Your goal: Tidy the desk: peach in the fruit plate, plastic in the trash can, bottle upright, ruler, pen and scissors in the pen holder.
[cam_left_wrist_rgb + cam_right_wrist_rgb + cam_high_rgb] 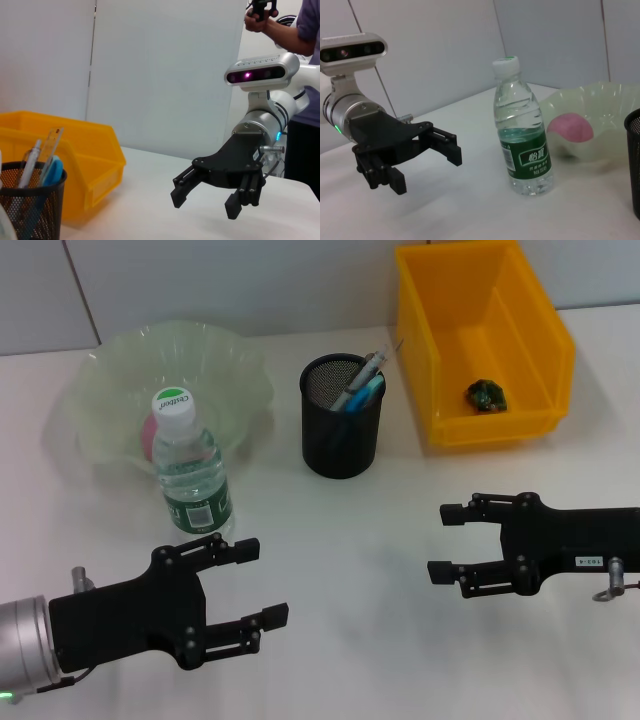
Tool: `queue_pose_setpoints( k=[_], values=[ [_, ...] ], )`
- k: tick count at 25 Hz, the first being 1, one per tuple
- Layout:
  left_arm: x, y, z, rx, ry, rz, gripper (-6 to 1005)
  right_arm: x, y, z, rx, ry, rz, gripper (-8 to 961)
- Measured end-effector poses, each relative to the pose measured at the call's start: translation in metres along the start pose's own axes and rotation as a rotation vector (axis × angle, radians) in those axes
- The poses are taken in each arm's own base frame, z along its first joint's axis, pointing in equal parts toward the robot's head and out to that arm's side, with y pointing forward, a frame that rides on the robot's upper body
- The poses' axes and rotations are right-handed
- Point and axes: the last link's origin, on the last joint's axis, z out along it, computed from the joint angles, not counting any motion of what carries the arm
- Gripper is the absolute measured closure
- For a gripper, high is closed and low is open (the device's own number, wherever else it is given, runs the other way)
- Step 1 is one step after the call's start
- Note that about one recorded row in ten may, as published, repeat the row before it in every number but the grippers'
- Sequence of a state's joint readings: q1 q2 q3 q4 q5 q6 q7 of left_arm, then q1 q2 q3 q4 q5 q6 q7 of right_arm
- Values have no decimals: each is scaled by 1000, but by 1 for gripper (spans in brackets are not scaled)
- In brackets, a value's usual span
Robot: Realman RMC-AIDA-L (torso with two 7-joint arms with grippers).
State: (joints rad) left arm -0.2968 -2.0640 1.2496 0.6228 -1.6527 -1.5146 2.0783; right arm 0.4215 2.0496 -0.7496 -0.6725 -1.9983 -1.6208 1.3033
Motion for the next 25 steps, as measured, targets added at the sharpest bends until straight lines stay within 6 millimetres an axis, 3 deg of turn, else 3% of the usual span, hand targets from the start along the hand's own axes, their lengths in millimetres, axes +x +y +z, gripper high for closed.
queue_pose_setpoints(
  k=[25],
  values=[
    [-5,4,-4,13,-2,-15,215,-3,3,9,-20,-5,-11,115]
  ],
)
